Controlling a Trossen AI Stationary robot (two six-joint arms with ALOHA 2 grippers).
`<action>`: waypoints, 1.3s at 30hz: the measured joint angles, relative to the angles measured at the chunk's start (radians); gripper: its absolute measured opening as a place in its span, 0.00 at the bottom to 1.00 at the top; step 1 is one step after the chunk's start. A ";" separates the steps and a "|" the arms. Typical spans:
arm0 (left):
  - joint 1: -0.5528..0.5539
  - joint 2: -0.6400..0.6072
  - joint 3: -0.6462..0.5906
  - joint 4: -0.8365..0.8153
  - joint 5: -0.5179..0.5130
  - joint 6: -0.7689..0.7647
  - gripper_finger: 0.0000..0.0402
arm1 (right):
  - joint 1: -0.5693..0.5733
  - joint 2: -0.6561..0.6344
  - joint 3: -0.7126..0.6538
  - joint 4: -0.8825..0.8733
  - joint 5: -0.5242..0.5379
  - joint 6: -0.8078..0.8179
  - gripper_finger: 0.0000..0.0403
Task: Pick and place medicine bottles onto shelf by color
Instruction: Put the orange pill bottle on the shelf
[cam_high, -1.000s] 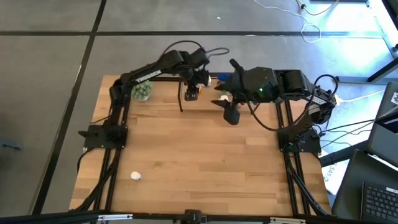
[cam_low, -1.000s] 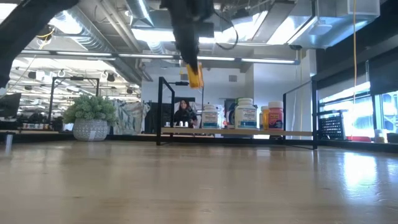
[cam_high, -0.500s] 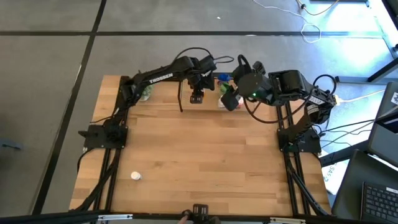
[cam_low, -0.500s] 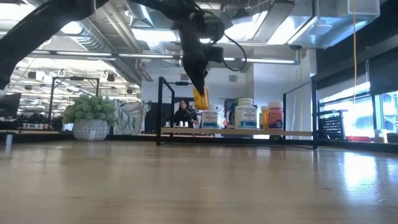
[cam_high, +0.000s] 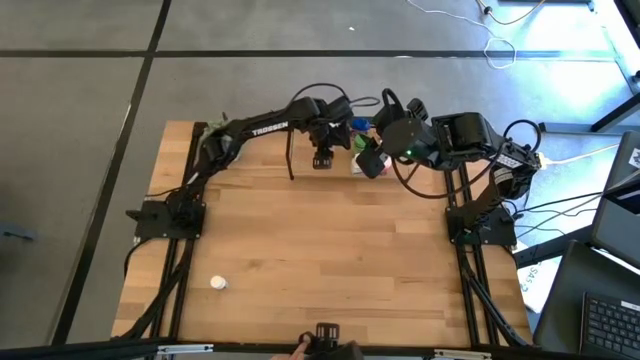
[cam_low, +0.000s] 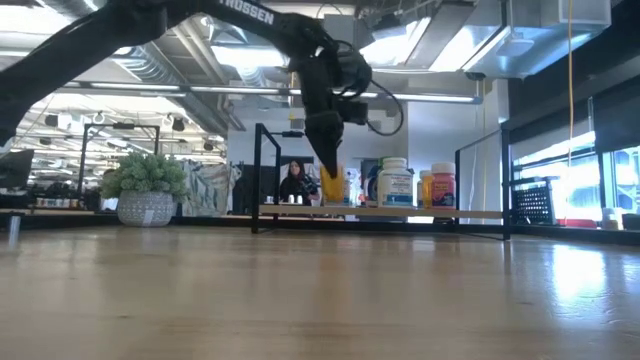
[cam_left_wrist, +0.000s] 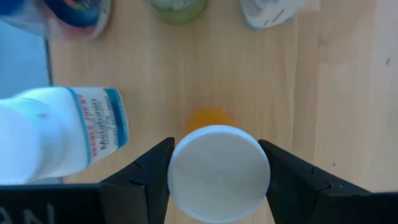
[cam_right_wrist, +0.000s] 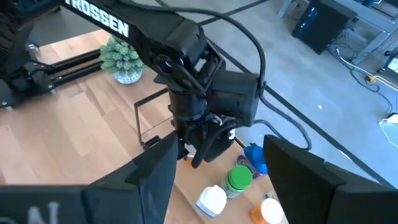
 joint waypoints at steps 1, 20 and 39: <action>0.000 0.006 0.000 -0.001 -0.001 0.000 0.49 | 0.000 0.000 0.000 0.000 0.000 0.000 0.59; 0.003 0.014 -0.001 0.042 -0.017 0.000 0.49 | 0.000 0.000 0.000 0.003 -0.037 0.003 0.59; 0.007 0.014 -0.001 0.031 -0.018 -0.013 0.49 | 0.000 0.000 0.000 0.025 -0.381 0.004 0.59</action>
